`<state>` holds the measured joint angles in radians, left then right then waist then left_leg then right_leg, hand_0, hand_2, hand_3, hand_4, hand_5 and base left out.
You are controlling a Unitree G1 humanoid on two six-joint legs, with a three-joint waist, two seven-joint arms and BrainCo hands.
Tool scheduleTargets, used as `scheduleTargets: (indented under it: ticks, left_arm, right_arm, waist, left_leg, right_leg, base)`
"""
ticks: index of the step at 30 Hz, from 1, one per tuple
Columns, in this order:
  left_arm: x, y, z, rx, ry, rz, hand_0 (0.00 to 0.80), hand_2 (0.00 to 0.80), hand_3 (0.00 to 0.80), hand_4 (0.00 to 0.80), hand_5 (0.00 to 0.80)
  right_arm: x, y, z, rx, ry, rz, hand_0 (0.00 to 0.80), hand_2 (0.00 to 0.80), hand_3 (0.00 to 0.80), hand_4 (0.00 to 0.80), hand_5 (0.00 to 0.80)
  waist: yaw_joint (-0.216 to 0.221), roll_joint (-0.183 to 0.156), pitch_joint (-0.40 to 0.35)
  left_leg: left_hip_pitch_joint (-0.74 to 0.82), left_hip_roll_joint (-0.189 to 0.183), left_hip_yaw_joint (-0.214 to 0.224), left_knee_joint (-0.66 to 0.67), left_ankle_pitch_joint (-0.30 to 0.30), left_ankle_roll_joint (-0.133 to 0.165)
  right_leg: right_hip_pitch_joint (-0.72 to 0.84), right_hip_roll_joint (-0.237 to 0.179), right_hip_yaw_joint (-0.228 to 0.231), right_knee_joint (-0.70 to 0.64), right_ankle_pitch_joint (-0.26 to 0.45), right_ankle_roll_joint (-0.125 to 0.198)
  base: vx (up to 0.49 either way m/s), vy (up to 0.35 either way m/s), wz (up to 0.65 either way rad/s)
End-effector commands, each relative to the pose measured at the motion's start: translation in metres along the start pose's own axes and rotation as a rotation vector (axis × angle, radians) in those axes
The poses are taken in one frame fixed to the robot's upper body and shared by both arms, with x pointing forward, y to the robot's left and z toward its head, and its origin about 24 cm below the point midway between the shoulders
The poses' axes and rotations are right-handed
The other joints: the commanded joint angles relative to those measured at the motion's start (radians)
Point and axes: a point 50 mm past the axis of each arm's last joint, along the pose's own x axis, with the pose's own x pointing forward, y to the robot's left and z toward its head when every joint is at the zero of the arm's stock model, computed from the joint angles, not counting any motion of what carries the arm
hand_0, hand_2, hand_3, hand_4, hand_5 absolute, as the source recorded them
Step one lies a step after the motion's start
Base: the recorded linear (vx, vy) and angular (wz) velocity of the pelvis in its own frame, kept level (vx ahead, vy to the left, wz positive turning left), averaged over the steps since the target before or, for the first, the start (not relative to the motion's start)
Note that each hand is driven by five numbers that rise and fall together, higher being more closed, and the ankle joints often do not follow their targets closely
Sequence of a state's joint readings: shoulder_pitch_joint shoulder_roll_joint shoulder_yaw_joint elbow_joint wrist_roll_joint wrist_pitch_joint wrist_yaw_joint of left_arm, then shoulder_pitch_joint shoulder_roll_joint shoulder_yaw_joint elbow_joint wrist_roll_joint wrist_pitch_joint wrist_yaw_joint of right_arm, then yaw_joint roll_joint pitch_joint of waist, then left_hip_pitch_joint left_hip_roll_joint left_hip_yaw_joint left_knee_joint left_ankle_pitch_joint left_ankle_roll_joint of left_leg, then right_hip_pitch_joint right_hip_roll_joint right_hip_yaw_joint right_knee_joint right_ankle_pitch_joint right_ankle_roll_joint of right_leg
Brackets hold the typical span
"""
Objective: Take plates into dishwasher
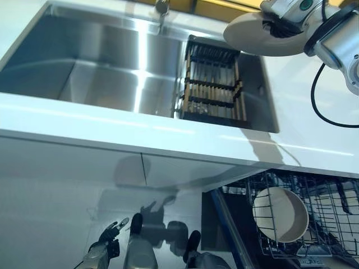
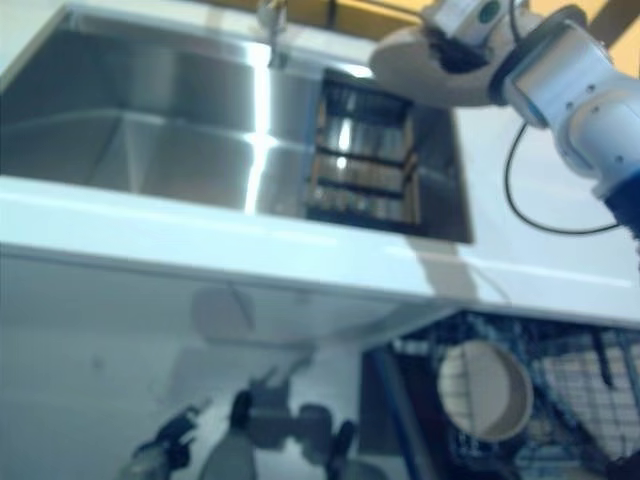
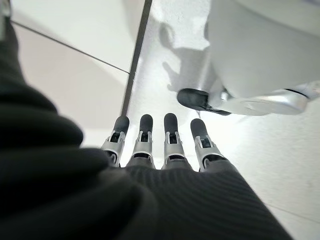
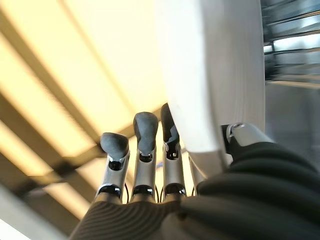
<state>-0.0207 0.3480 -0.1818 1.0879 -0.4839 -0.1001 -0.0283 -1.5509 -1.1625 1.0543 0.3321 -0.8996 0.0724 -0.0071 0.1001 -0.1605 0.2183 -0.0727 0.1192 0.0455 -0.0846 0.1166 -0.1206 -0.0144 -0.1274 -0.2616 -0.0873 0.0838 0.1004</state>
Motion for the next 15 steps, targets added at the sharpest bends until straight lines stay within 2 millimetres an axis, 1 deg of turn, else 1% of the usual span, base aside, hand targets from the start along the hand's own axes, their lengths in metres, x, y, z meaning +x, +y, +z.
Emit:
scheduleTargets:
  ticks: [1, 4, 6, 8, 9, 10, 11, 12, 15]
  left_arm:
    - [-0.003, 0.003, -0.015, 0.055, 0.036, 0.002, 0.0, 0.0, 0.0, 0.0, 0.0]
    - [-0.005, 0.0, -0.021, 0.058, 0.055, -0.006, 0.0, 0.0, 0.0, 0.0, 0.0]
    - [-0.007, -0.001, -0.026, 0.066, 0.073, -0.017, 0.0, 0.0, 0.0, 0.0, 0.0]
    - [-0.008, -0.001, -0.03, 0.074, 0.084, -0.025, 0.0, 0.0, 0.0, 0.0, 0.0]
    - [-0.009, -0.002, -0.033, 0.077, 0.096, -0.036, 0.0, 0.0, 0.0, 0.0, 0.0]
    - [-0.009, -0.002, -0.033, 0.08, 0.097, -0.037, 0.0, 0.0, 0.0, 0.0, 0.0]
    - [-0.01, -0.002, -0.036, 0.083, 0.105, -0.047, 0.0, 0.0, 0.0, 0.0, 0.0]
    - [-0.01, -0.002, -0.037, 0.081, 0.106, -0.048, 0.0, 0.0, 0.0, 0.0, 0.0]
    - [-0.01, -0.002, -0.038, 0.083, 0.113, -0.055, 0.0, 0.0, 0.0, 0.0, 0.0]
  right_arm:
    - [-0.013, -0.003, -0.063, 0.04, 0.289, 0.0, 0.8, 0.8, 0.8, 0.8, 0.8]
    - [-0.022, 0.007, -0.071, 0.072, 0.311, 0.029, 0.8, 0.8, 0.8, 0.8, 0.8]
    - [-0.032, 0.018, -0.077, 0.105, 0.346, 0.061, 0.8, 0.8, 0.8, 0.8, 0.8]
    - [-0.039, 0.024, -0.081, 0.11, 0.377, 0.084, 0.8, 0.8, 0.8, 0.8, 0.8]
    - [-0.049, 0.036, -0.085, 0.134, 0.421, 0.108, 0.8, 0.8, 0.8, 0.8, 0.8]
    - [-0.052, 0.039, -0.086, 0.139, 0.438, 0.118, 0.8, 0.8, 0.8, 0.8, 0.8]
    - [-0.062, 0.051, -0.091, 0.17, 0.489, 0.146, 0.8, 0.8, 0.8, 0.8, 0.8]
    - [-0.068, 0.059, -0.092, 0.189, 0.508, 0.159, 0.8, 0.8, 0.8, 0.8, 0.8]
    - [-0.085, 0.076, -0.095, 0.23, 0.553, 0.2, 0.8, 0.8, 0.8, 0.8, 0.8]
  waist:
    - [-0.029, -0.024, -0.102]
    - [-0.054, -0.007, -0.134]
    - [-0.069, 0.005, -0.15]
    - [-0.078, 0.013, -0.158]
    - [-0.093, 0.027, -0.165]
    - [-0.095, 0.028, -0.166]
    - [-0.111, 0.038, -0.17]
    - [-0.119, 0.042, -0.172]
    - [-0.147, 0.051, -0.175]
  left_leg:
    - [0.062, -0.016, 0.04, -0.003, -0.067, 0.032]
    - [0.099, -0.01, 0.065, -0.003, -0.08, 0.033]
    - [0.12, -0.006, 0.078, -0.003, -0.088, 0.033]
    - [0.129, -0.003, 0.086, -0.003, -0.089, 0.033]
    - [0.139, 0.0, 0.097, -0.003, -0.093, 0.031]
    - [0.14, 0.001, 0.098, -0.003, -0.093, 0.031]
    - [0.146, 0.004, 0.111, -0.003, -0.094, 0.029]
    - [0.149, 0.007, 0.118, -0.003, -0.095, 0.027]
    - [0.155, 0.014, 0.139, -0.003, -0.096, 0.023]
  right_leg:
    - [0.011, -0.009, 0.054, 0.0, 0.022, 0.056]
    - [0.026, -0.011, 0.081, 0.0, 0.017, 0.059]
    - [0.035, -0.011, 0.098, 0.0, 0.016, 0.062]
    - [0.037, -0.012, 0.107, 0.0, 0.015, 0.063]
    - [0.038, -0.011, 0.12, 0.0, 0.015, 0.066]
    - [0.038, -0.011, 0.123, 0.0, 0.015, 0.066]
    - [0.035, -0.01, 0.136, 0.0, 0.016, 0.067]
    - [0.032, -0.009, 0.144, 0.0, 0.016, 0.068]
    - [0.023, -0.002, 0.168, 0.0, 0.019, 0.069]
  base:
    - [0.072, 0.018, -0.31]
    - [0.096, 0.027, -0.4]
    - [0.104, 0.008, -0.32]
    - [0.062, 0.001, -0.27]
    - [0.042, 0.0, -0.22]
    - [0.056, -0.001, -0.34]
    - [0.031, -0.007, -0.32]
    - [0.034, -0.012, -0.41]
    - [0.017, -0.036, -0.21]
